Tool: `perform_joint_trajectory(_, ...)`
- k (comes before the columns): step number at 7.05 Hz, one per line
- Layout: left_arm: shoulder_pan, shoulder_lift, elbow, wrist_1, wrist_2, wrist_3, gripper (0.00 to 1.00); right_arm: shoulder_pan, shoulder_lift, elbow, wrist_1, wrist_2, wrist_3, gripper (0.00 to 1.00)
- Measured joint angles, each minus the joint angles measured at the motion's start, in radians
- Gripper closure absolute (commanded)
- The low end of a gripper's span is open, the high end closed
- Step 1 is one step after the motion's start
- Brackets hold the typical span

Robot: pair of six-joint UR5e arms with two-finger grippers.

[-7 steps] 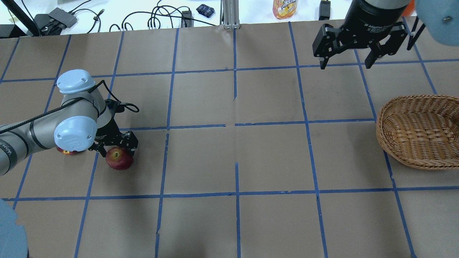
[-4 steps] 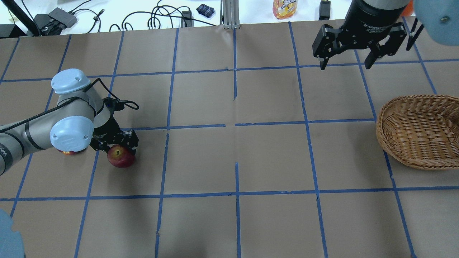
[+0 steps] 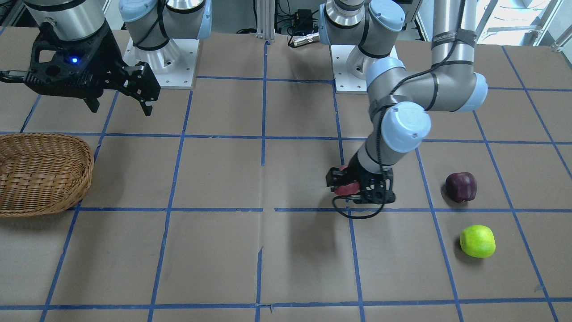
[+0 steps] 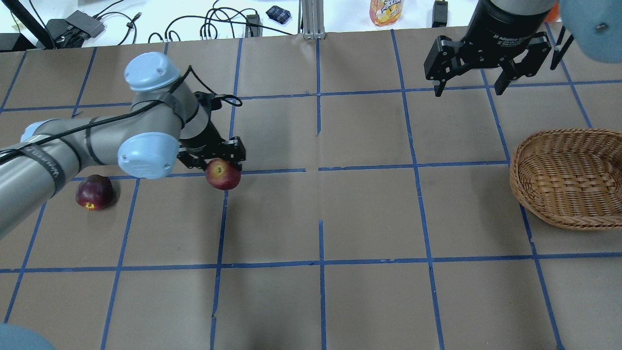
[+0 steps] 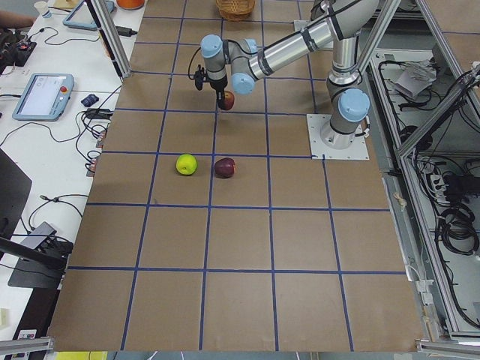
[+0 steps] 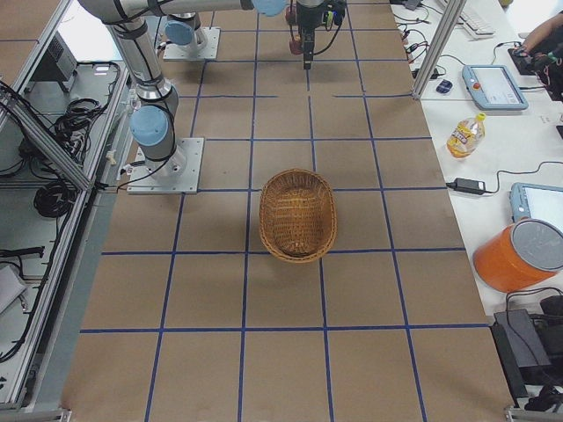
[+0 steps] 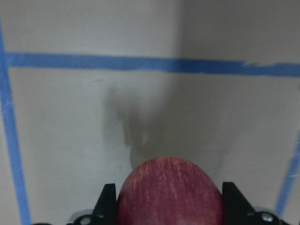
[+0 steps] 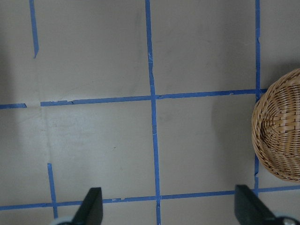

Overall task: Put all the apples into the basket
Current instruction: 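Carry the red apple with the left gripper to the table center, then release the red apple and grasp the dark apple with left while right grasps red apple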

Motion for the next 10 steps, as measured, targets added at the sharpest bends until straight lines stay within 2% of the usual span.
perform_joint_trajectory(1,-0.096,-0.041,0.027,0.062,-0.055,-0.102,0.93,0.0,0.0,-0.001,-0.001,0.0,0.001,0.0)
perform_joint_trajectory(2,-0.161,-0.087,0.039,0.13,-0.081,-0.179,0.35,-0.001,0.0,0.0,-0.001,0.0,0.002,0.0)
perform_joint_trajectory(3,-0.207,-0.135,0.044,0.194,-0.088,-0.231,0.0,-0.001,0.0,0.001,-0.001,0.0,0.003,0.0)
perform_joint_trajectory(5,-0.247,-0.2,0.069,0.289,-0.089,-0.337,0.0,-0.002,-0.001,0.006,-0.001,-0.001,0.003,0.0)
perform_joint_trajectory(6,-0.241,-0.198,0.107,0.239,-0.078,-0.337,0.0,-0.002,-0.001,0.008,0.001,-0.001,0.004,0.0)
perform_joint_trajectory(8,-0.135,-0.146,0.224,-0.053,-0.044,-0.143,0.0,0.006,0.024,0.0,-0.019,0.01,0.012,0.0)
perform_joint_trajectory(9,-0.037,-0.109,0.263,-0.205,-0.018,0.006,0.0,0.035,0.076,-0.001,-0.087,0.035,0.023,0.0)
perform_joint_trajectory(10,0.081,-0.078,0.264,-0.304,0.05,0.182,0.0,0.096,0.16,0.0,-0.192,0.056,0.051,0.0)
